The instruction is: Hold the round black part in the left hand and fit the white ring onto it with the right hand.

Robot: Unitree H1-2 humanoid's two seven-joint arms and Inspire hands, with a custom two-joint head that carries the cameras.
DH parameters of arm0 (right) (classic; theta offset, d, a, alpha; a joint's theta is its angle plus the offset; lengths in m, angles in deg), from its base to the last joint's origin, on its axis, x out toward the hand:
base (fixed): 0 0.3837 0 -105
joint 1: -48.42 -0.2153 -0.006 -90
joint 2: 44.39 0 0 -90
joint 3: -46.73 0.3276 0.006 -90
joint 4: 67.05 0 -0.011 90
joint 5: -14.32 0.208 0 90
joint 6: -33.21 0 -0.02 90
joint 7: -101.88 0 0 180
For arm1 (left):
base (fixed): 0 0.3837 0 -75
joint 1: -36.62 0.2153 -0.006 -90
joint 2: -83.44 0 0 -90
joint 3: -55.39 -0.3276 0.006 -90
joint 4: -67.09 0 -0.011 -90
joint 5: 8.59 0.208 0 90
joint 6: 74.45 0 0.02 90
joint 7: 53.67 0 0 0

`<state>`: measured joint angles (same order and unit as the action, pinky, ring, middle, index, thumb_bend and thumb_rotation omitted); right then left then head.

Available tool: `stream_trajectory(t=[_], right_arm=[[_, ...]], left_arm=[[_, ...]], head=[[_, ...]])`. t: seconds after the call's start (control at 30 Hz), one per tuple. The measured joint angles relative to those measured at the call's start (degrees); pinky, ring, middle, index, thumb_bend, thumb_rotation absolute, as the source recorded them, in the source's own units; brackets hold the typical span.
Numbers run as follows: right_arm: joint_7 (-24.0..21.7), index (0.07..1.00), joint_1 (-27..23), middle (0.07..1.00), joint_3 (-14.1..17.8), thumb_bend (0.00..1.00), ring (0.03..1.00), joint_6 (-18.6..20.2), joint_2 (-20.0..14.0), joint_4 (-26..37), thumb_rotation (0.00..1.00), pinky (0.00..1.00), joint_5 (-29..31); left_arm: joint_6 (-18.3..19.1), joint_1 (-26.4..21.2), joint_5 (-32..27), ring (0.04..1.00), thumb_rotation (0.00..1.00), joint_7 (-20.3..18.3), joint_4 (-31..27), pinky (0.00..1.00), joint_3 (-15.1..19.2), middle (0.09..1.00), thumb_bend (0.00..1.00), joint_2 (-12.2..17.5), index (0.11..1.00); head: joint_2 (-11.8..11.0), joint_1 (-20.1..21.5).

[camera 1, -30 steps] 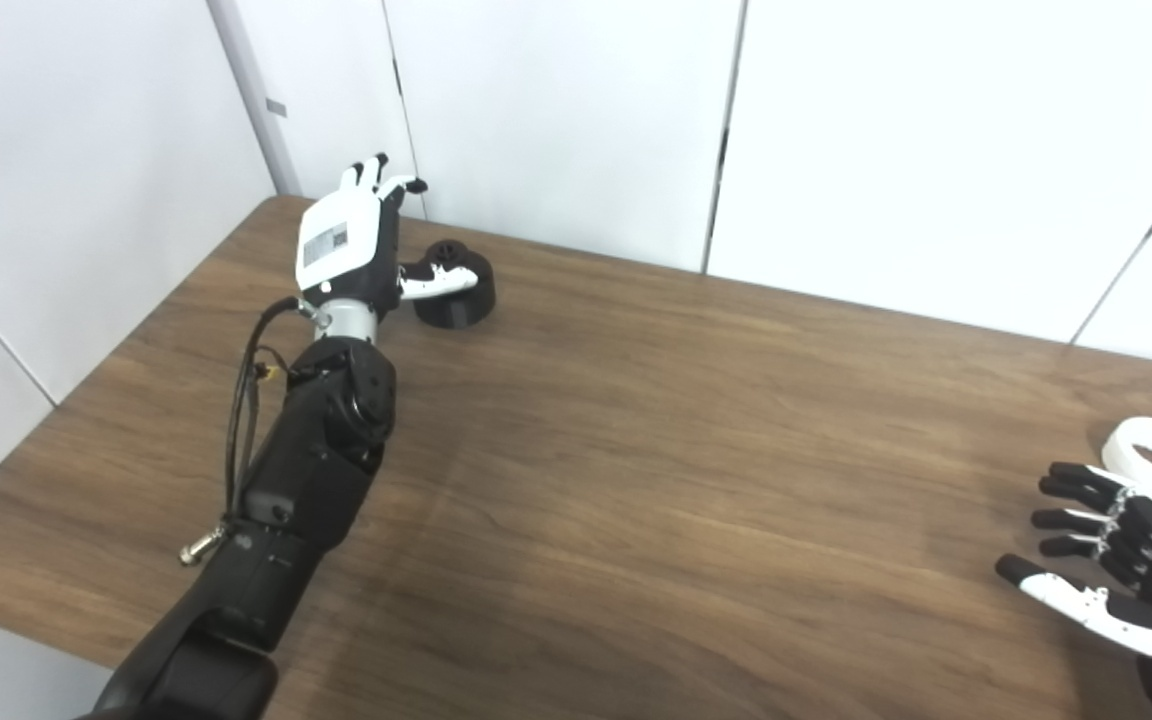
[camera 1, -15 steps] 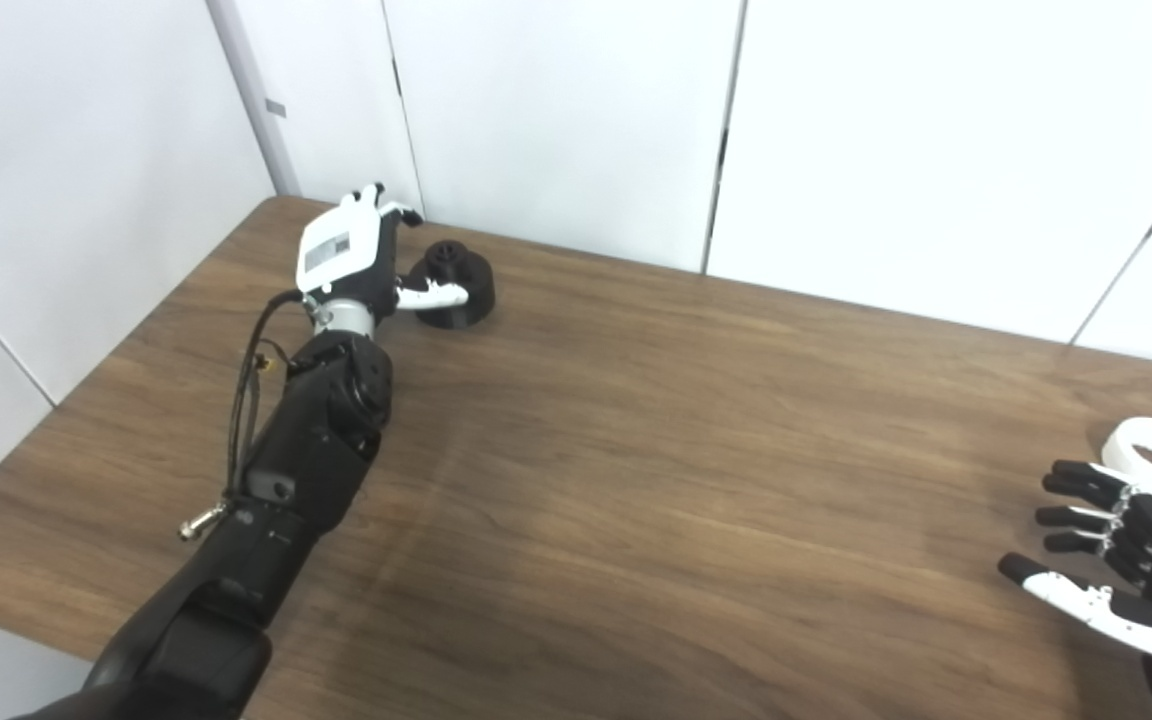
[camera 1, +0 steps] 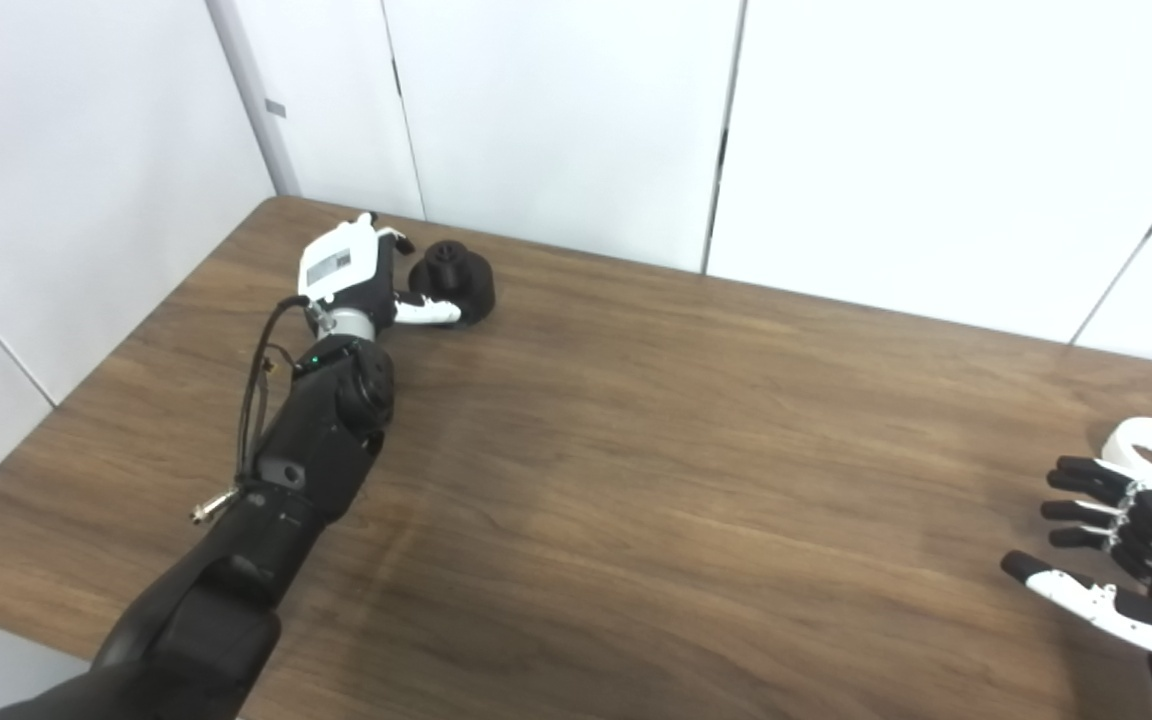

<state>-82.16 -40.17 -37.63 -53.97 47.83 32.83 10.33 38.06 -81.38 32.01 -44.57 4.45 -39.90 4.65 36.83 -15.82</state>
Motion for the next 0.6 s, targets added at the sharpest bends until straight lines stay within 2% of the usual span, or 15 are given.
stream_trajectory(t=[0.23, 0.6], right_arm=[[0.01, 0.699, 0.26, 0.718, 0.05, 0.67, 0.642, 1.22, 0.22, 1.25, 0.0, 0.56, -0.08], [0.09, 0.701, 1.13, 0.719, 0.36, 0.66, 0.649, 1.5, 0.22, 2.02, 0.0, 0.57, -0.87]], left_arm=[[-0.28, -0.72, -0.11, 1.0, 0.44, 0.37, 0.93, 0.84, -0.93, 0.973, 1.0, 0.0, 0.758], [-0.82, -1.9, -2.06, 1.0, 0.42, 0.64, 3.87, 0.89, -1.08, 0.97, 1.0, -0.37, 0.761]], head=[[0.09, 0.44], [0.35, 1.14]])
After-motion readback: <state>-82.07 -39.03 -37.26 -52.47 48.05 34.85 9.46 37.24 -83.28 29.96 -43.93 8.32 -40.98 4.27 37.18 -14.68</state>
